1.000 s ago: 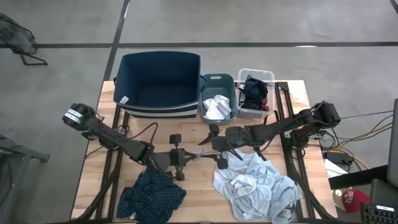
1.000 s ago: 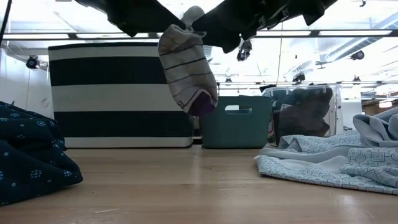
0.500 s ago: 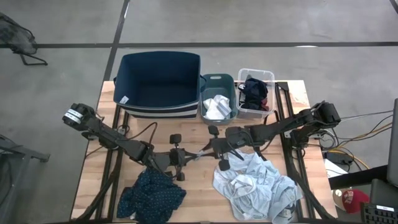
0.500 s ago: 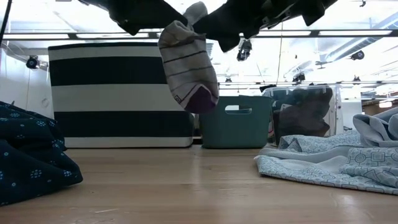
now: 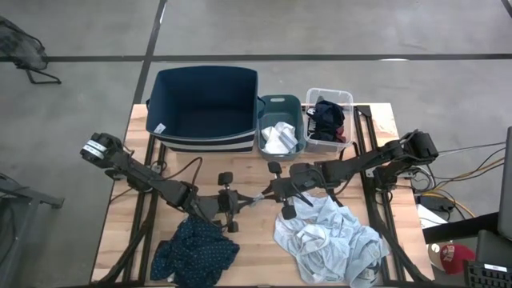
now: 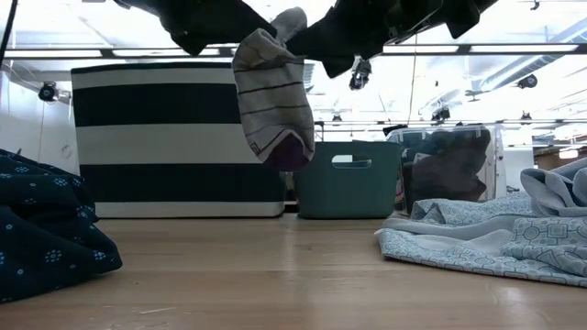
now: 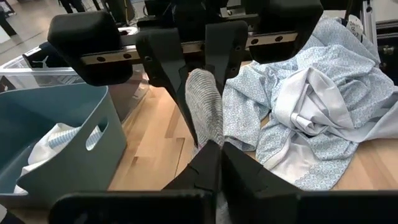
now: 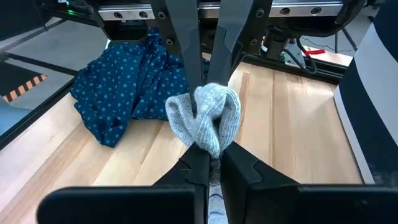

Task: Pick & Place Cloths
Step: Put the gray and white sock into the green bin

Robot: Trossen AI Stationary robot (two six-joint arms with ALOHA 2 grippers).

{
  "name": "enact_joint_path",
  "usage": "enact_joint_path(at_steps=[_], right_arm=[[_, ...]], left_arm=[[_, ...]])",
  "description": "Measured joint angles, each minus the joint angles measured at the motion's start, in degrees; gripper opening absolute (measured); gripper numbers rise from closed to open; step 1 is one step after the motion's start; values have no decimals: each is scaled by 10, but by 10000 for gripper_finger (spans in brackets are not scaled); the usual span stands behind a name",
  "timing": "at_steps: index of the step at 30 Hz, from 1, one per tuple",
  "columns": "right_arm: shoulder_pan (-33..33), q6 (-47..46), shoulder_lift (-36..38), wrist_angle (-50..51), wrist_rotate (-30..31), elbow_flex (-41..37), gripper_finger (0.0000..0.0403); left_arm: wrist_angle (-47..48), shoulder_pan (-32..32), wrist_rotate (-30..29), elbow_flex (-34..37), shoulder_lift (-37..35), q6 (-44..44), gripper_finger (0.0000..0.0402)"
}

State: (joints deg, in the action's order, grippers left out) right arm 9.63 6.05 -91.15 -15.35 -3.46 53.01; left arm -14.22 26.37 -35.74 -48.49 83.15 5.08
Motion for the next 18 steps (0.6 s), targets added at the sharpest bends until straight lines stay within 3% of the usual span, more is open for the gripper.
enact_joint_path(at_steps=[8, 13, 18], right_arm=[[0, -1, 0, 1, 16, 0, 17], [0, -29, 0, 11, 90, 0, 17], [0, -40, 12, 37, 167, 0, 17]], left_arm=[[-10, 0, -23, 0, 0, 1, 93], [-10, 0, -39, 0, 0, -2, 136], [-21, 0, -39, 0, 0, -21, 155]])
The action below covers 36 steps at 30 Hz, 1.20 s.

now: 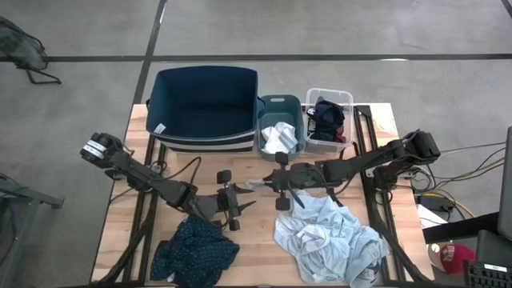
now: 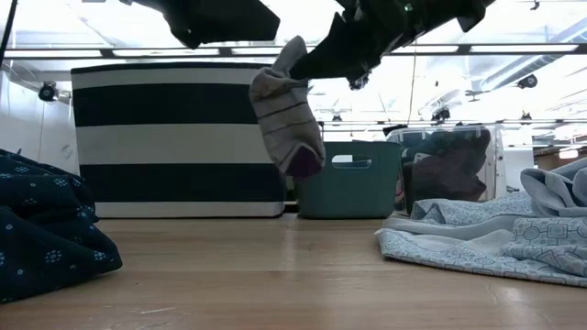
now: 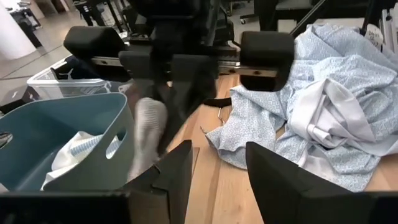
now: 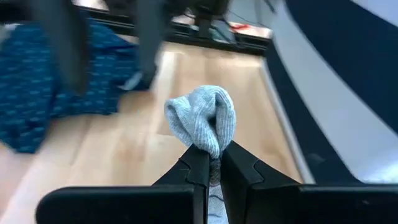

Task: Pick & Place Cloths
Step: Put the gray and white sock into the green bin

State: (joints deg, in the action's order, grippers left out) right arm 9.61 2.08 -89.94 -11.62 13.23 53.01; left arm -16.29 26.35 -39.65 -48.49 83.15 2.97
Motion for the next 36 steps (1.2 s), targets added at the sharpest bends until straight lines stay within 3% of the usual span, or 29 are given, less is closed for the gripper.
enact_joint_path(at_steps=[5, 14, 19, 23, 29, 36], right_arm=[[0, -24, 8, 20, 80, 0, 17], [3, -19, 27, 25, 379, 0, 18], [-8, 27, 32, 9, 488, 0, 18], [-47, 37, 32, 6, 494, 0, 18], [-112, -41, 32, 65, 404, 0, 23], [-140, -111, 32, 121, 307, 0, 97]], left_arm=[[-15, 0, 0, 0, 0, -2, 156], [-12, 0, 0, 0, 0, -2, 156], [-12, -1, 0, 0, 0, -2, 156], [-12, -2, -1, 0, 0, 5, 156], [-12, -2, -1, 0, 0, 12, 156], [-6, -2, -1, 0, 0, 13, 156]])
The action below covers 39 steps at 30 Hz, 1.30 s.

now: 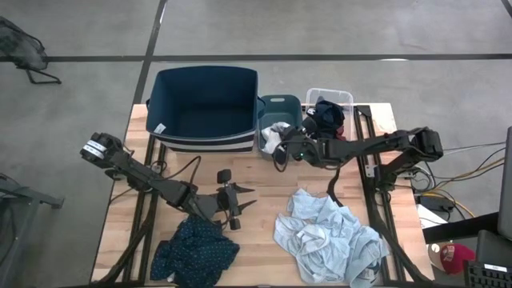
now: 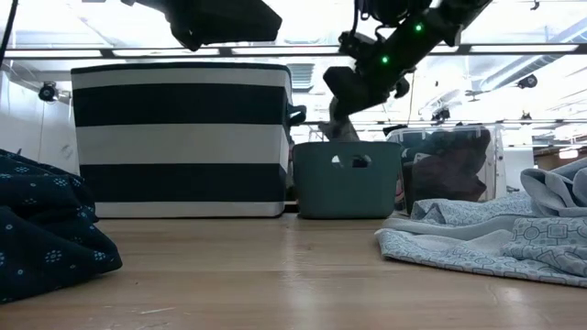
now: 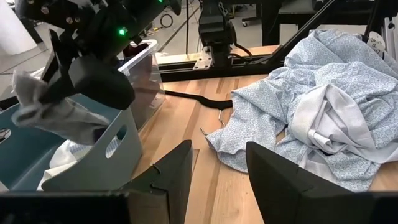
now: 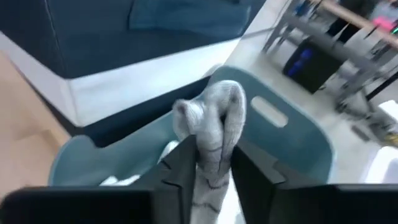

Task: Pick & Place Cloths
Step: Put the gray and white sock into the green bin, then put the blue shirt into the blue laundry organizer

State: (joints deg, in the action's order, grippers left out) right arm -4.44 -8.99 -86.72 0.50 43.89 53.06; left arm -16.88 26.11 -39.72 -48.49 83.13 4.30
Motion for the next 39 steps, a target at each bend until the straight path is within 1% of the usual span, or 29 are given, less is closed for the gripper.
enact_joint_path(at_steps=[5, 9, 14, 16, 22, 26, 29, 33, 35, 39], right_arm=[[-1, -15, 0, 11, -38, 2, 173], [11, 9, 2, 31, -41, 15, 227], [49, 6, 9, 71, -42, 39, 270], [69, 15, 9, 70, -60, 44, 279], [132, 31, 10, 70, -80, 52, 290], [177, 31, 10, 76, -80, 53, 279], [213, 23, 14, 101, -84, 54, 266], [260, -32, 22, 184, -104, 78, 250], [281, -80, 24, 231, -127, 91, 243], [315, -177, 23, 317, -194, 108, 232]], left_arm=[[0, 0, 0, 0, 0, 4, 156], [0, 0, 0, 0, 0, 5, 156], [5, 0, 1, 0, 0, 9, 156], [9, 0, 10, 0, 0, 10, 156], [16, 0, 13, 0, 0, 19, 156], [16, 0, 13, 0, 0, 19, 156], [15, 0, 13, 0, 0, 20, 156], [15, 0, 13, 0, 0, 19, 156], [15, 0, 13, 0, 0, 19, 156], [15, 0, 13, 0, 0, 20, 156]])
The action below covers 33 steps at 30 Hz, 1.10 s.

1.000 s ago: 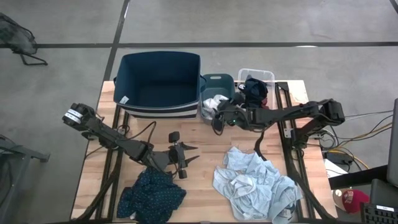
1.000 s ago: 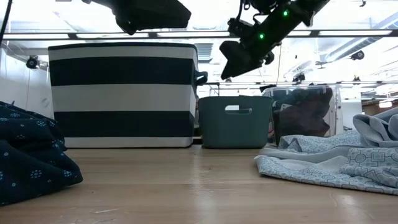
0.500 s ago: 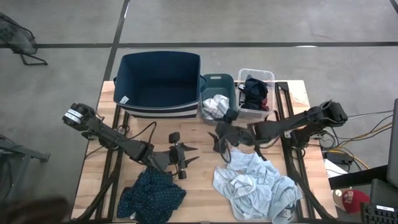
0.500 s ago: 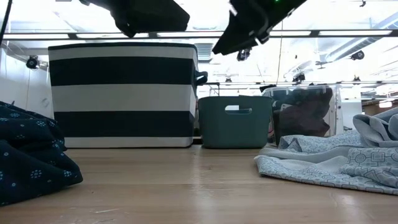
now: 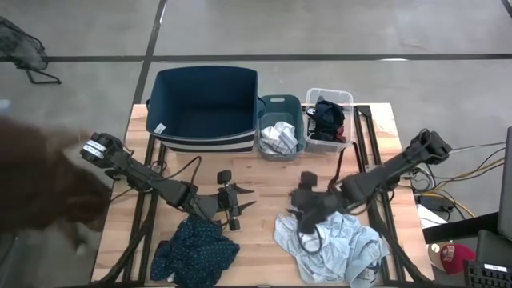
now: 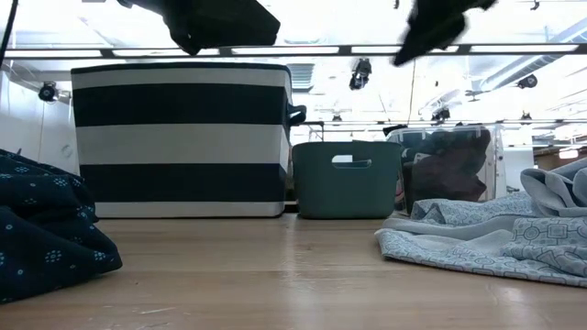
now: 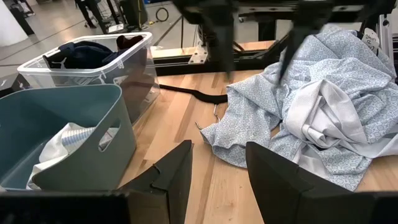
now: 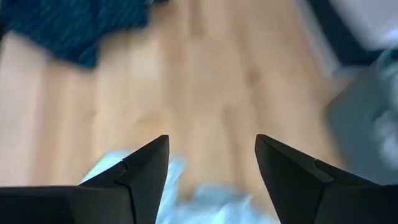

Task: Pick & Place Cloths
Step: Put the blue shirt into the blue laundry organizer

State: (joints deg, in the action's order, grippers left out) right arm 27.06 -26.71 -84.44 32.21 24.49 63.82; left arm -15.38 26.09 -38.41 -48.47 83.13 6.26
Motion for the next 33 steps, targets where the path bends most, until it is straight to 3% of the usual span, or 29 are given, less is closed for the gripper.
enact_joint_path(at_steps=[9, 19, 27, 33], right_arm=[[58, -174, 0, 53, -169, -14, 234], [86, -324, -44, 145, -206, -21, 285], [88, -335, -127, 142, -276, -22, 305], [76, -303, -193, 128, -296, -21, 257]], left_arm=[[0, 0, 0, 0, 0, 2, 156], [0, 0, 0, 0, 0, 2, 156], [0, 0, 0, 0, 0, 4, 156], [0, 0, 0, 0, 0, 7, 156]])
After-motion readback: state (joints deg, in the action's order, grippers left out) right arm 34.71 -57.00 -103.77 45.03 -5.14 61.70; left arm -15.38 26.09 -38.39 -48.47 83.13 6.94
